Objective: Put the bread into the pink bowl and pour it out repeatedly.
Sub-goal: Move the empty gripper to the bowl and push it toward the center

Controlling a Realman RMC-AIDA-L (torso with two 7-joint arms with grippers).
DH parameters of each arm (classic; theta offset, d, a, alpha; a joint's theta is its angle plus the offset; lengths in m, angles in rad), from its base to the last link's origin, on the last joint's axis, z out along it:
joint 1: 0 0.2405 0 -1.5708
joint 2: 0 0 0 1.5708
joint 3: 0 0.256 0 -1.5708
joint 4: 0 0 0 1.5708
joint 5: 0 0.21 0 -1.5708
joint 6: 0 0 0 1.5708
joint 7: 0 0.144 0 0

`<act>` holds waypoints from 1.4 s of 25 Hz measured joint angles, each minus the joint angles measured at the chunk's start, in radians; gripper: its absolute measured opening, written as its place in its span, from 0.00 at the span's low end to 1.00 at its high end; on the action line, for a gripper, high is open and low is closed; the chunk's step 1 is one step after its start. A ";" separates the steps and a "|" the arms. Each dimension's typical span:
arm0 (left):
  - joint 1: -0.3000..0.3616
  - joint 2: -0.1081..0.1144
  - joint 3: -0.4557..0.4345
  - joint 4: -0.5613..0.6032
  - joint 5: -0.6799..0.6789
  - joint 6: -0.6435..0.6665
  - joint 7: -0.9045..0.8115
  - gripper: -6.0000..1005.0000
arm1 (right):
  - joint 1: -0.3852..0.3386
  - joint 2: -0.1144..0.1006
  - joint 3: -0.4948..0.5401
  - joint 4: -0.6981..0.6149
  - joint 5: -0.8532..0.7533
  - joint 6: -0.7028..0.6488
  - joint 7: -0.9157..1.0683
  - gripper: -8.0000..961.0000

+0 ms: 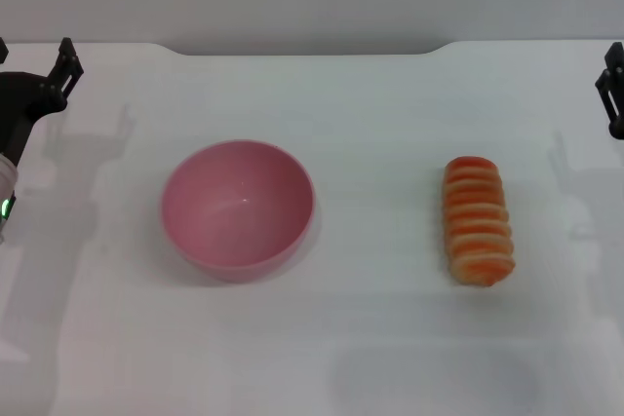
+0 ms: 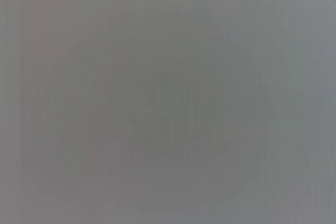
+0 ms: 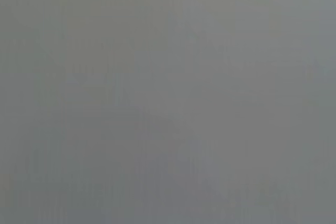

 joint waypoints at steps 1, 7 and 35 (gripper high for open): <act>0.002 0.000 0.000 0.000 0.000 0.000 0.000 0.84 | 0.000 0.000 0.000 0.000 0.000 0.004 0.000 0.78; 0.010 0.000 -0.001 0.007 0.000 0.003 0.000 0.84 | 0.006 0.000 0.000 -0.006 0.000 0.017 0.000 0.78; 0.176 0.076 -0.011 0.627 0.235 -0.563 -0.011 0.82 | 0.017 -0.006 0.012 -0.057 0.020 0.125 0.002 0.78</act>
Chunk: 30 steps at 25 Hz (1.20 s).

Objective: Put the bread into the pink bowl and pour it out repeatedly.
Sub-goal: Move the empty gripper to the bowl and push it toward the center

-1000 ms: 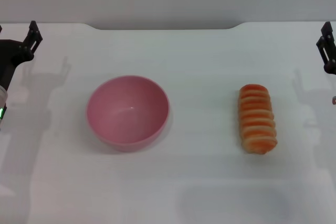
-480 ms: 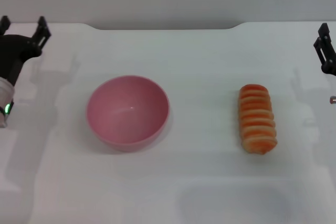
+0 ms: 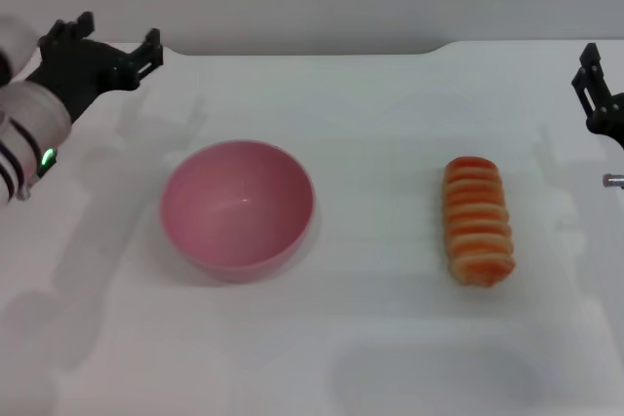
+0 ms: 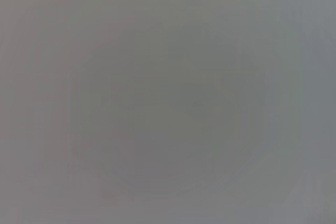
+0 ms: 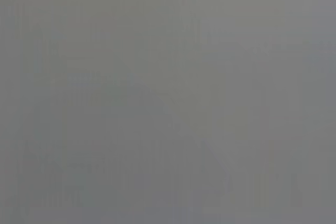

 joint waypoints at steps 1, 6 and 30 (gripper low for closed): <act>0.012 0.000 -0.023 0.092 0.063 -0.136 0.001 0.82 | 0.000 0.000 -0.001 -0.002 0.000 0.003 0.000 0.78; 0.049 -0.027 -0.073 0.257 0.226 -0.347 0.016 0.80 | 0.001 0.000 -0.006 -0.011 0.000 0.027 0.000 0.78; 0.119 -0.069 -0.136 0.622 0.276 -0.837 0.007 0.86 | 0.020 -0.004 0.000 -0.051 -0.001 0.110 0.000 0.78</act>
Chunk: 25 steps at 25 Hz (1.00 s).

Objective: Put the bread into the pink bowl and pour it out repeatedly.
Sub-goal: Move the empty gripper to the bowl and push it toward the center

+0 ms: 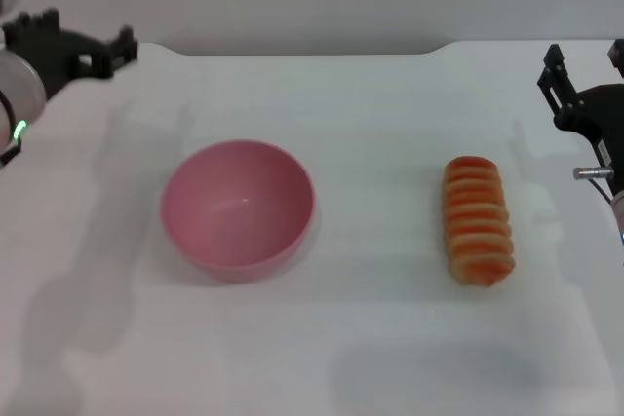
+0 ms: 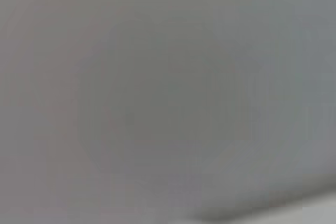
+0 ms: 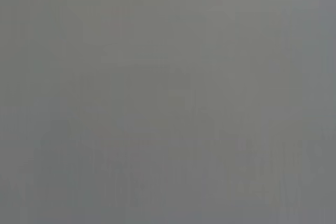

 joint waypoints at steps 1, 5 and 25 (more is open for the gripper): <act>-0.004 0.000 0.006 0.028 -0.002 -0.069 0.015 0.86 | 0.000 0.000 0.000 0.000 0.000 0.002 -0.001 0.78; -0.014 -0.001 0.054 0.090 0.007 -0.226 0.056 0.85 | 0.000 0.000 0.000 0.000 0.000 0.005 -0.001 0.78; 0.022 -0.002 0.144 0.101 -0.098 -0.332 0.072 0.85 | -0.005 0.000 -0.004 0.002 0.001 0.007 -0.001 0.78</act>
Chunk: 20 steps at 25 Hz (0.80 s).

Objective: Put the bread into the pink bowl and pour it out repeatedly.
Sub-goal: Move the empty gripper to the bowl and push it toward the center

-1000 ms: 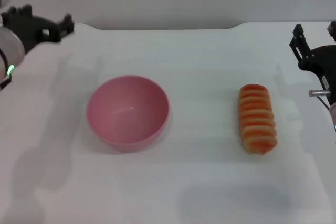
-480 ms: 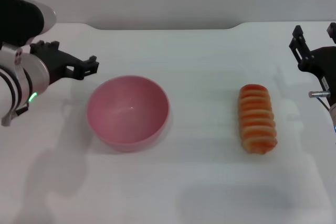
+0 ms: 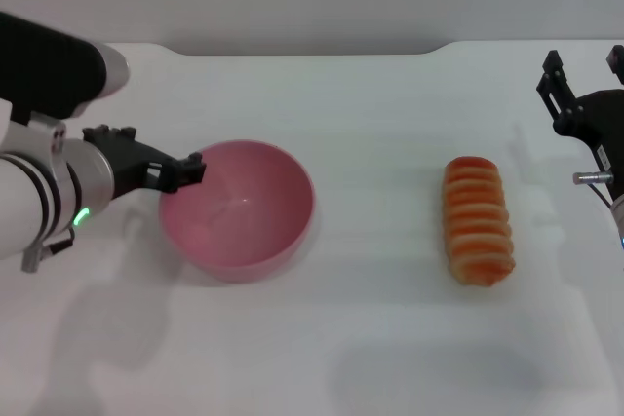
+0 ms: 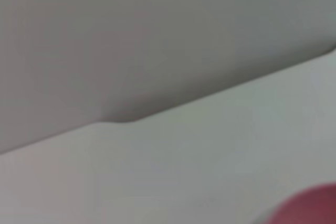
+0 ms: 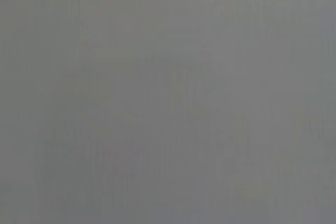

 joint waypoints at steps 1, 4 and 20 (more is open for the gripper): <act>0.002 0.000 0.006 -0.003 -0.003 0.001 0.000 0.85 | 0.000 0.000 0.000 0.000 0.000 0.000 -0.001 0.78; 0.005 0.000 0.012 -0.008 -0.006 0.003 0.000 0.85 | -0.001 0.001 -0.003 0.000 0.000 0.001 -0.006 0.78; -0.048 -0.001 0.017 -0.150 -0.057 0.019 0.000 0.83 | 0.001 0.001 -0.004 -0.011 -0.005 0.008 -0.007 0.78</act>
